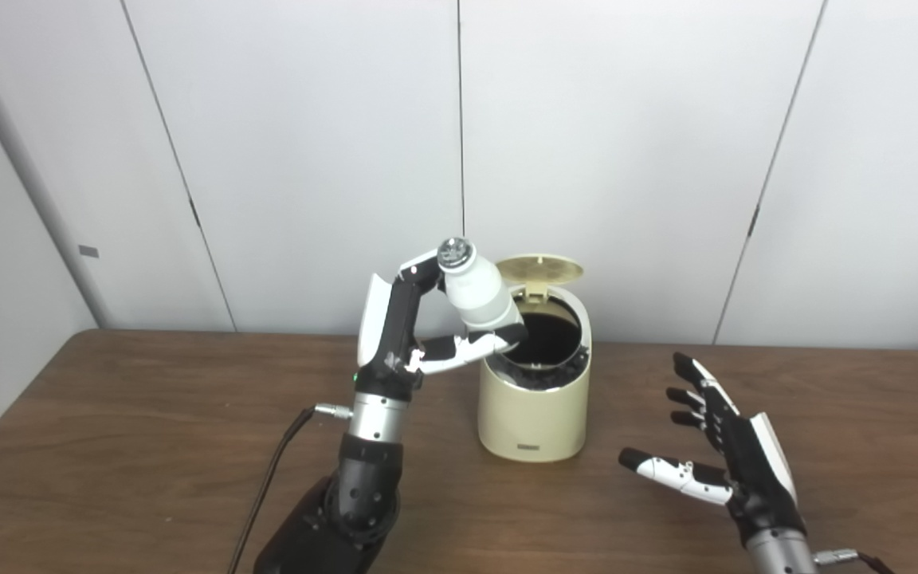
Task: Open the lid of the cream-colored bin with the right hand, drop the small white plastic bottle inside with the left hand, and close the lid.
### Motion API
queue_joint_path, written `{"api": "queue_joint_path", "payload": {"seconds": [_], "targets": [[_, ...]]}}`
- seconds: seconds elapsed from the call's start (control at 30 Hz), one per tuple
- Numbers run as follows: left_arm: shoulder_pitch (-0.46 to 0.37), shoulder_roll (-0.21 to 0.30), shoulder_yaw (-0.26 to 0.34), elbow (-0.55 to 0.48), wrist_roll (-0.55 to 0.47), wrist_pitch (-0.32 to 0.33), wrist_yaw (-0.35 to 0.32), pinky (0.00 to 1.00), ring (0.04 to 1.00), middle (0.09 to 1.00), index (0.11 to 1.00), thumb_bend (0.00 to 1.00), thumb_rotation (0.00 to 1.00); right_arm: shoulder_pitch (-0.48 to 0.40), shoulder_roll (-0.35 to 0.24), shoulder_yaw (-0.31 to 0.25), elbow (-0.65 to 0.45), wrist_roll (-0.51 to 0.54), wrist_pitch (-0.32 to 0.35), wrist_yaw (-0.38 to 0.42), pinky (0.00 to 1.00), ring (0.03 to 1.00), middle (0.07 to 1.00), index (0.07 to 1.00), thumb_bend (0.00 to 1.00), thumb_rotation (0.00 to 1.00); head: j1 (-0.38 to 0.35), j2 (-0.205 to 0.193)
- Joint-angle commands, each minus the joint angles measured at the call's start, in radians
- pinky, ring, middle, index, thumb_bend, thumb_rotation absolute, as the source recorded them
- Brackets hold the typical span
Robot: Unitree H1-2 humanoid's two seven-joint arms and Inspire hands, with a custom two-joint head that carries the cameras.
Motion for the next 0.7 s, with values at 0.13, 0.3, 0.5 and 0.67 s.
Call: {"api": "queue_joint_path", "payload": {"seconds": [0.13,0.3,0.5,0.67], "targets": [[-0.086,0.03,-0.058,0.031,0.015,-0.024,0.098,0.36,0.423,0.49,0.491,0.5,0.0,-0.025,0.011,-0.004,-0.026,0.004,-0.033,-0.016,0.76,0.838,0.917,0.9,0.86,0.32,-0.002,0.0],[-0.107,0.043,-0.105,0.068,0.02,-0.024,0.157,0.37,0.429,0.491,0.487,0.51,0.0,-0.025,0.013,-0.003,-0.028,0.0,-0.037,-0.018,0.76,0.843,0.916,0.899,0.86,0.33,-0.007,0.001],[-0.13,0.047,-0.149,0.105,0.03,-0.024,0.216,0.38,0.432,0.49,0.488,0.51,0.0,-0.023,0.017,-0.003,-0.031,0.003,-0.037,-0.022,0.77,0.845,0.918,0.9,0.86,0.33,-0.016,0.005],[-0.148,0.047,-0.183,0.13,0.034,-0.024,0.253,0.39,0.439,0.491,0.484,0.51,0.0,-0.024,0.016,-0.002,-0.026,-0.002,-0.045,-0.024,0.77,0.849,0.921,0.901,0.86,0.34,-0.021,0.007]]}}
